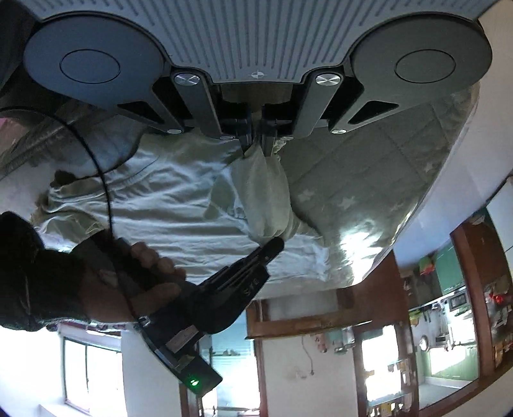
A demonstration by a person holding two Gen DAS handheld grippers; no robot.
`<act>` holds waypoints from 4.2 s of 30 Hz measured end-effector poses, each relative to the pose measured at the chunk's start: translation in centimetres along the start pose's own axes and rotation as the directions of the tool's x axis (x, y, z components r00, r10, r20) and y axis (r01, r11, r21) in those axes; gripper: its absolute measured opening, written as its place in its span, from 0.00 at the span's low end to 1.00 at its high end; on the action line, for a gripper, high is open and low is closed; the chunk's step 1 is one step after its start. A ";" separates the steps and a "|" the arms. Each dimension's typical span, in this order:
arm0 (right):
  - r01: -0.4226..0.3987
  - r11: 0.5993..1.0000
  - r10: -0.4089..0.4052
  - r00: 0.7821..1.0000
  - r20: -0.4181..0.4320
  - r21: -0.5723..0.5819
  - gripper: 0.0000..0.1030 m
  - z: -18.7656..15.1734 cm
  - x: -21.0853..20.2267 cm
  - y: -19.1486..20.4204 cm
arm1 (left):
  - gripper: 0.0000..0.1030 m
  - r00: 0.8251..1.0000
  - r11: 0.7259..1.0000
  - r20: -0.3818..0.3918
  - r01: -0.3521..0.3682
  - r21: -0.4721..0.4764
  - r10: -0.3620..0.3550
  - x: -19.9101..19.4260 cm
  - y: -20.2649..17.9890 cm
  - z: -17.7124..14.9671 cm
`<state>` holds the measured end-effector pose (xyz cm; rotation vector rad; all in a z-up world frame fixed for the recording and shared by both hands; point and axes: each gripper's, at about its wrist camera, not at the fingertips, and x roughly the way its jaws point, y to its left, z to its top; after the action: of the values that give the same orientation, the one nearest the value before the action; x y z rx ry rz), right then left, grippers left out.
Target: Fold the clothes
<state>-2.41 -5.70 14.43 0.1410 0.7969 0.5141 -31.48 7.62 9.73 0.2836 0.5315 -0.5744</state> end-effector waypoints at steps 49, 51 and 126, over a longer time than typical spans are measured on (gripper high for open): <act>0.027 0.984 -0.038 0.997 -0.061 -0.175 0.07 -1.3 -0.3 2.2 | 0.41 0.996 0.966 -0.040 0.086 0.242 -0.078 3.3 -0.3 2.5; 0.040 0.978 -0.051 0.997 -0.049 -0.204 0.09 -1.6 -2.5 2.1 | 0.41 0.997 0.961 -0.030 0.083 0.265 -0.078 3.4 -0.3 2.4; 0.220 0.967 -0.228 0.972 -0.054 -0.126 0.46 -10.9 -19.3 -8.4 | 0.49 0.978 0.973 0.041 0.200 0.120 -0.206 23.3 8.1 9.2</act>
<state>-18.22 -23.27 16.73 -0.0779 0.8343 0.3520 -6.55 0.21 5.42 0.3245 0.4795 -0.8107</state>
